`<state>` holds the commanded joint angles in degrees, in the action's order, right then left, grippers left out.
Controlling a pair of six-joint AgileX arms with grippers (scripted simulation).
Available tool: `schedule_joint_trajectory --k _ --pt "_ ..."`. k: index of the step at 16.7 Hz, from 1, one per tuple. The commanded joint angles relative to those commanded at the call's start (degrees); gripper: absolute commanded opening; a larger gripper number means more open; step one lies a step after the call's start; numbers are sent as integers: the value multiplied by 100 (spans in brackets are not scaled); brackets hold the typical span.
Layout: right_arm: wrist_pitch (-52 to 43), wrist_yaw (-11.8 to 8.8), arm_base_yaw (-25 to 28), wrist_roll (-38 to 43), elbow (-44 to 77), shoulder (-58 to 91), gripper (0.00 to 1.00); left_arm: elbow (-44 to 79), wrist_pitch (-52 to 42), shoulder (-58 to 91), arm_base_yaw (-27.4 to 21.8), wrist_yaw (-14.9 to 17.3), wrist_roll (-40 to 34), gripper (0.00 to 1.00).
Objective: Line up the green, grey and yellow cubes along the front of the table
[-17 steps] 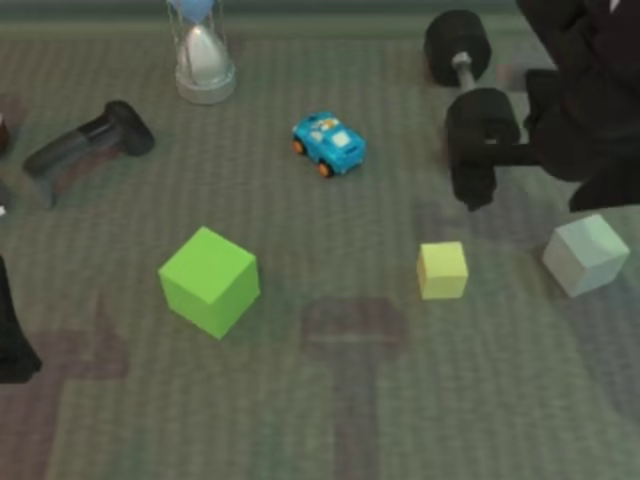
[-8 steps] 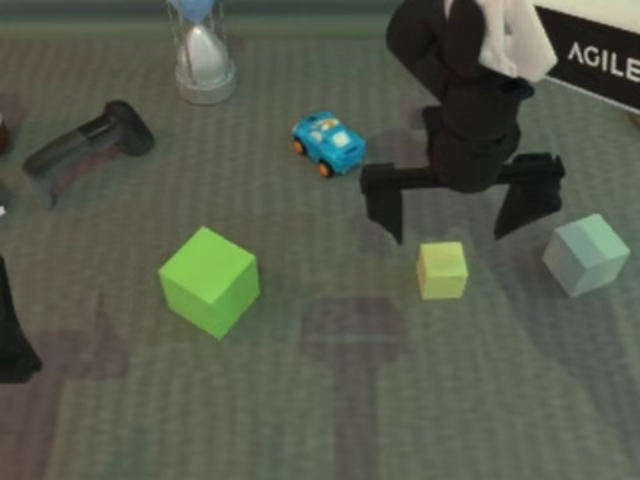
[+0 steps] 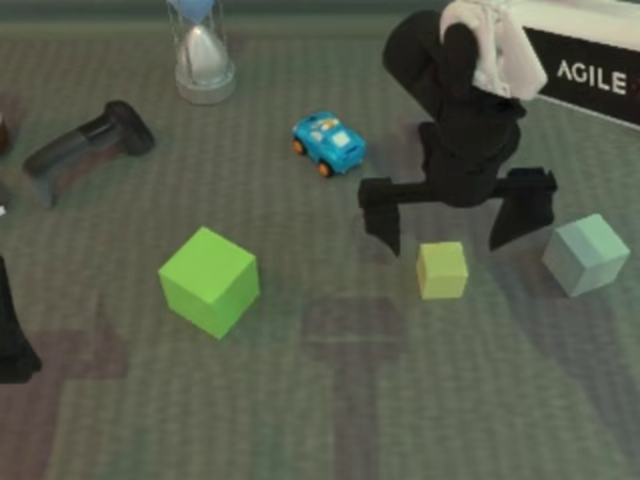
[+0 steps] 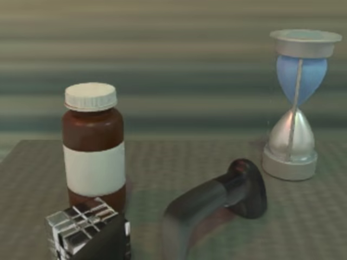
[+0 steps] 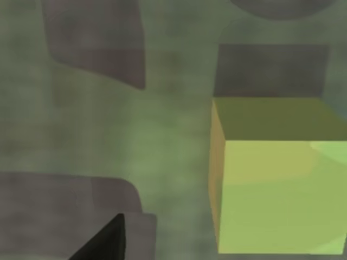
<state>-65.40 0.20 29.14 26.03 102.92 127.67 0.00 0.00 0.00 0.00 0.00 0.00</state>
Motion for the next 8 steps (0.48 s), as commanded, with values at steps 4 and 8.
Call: schedule_joint_trajectory --k 4,8 --pt "989 3 13 19 -613 307 100 0 0 0 0 0 0 100" --pt "1300 4 22 30 -843 442 100 0 0 0 0 0 0 100"
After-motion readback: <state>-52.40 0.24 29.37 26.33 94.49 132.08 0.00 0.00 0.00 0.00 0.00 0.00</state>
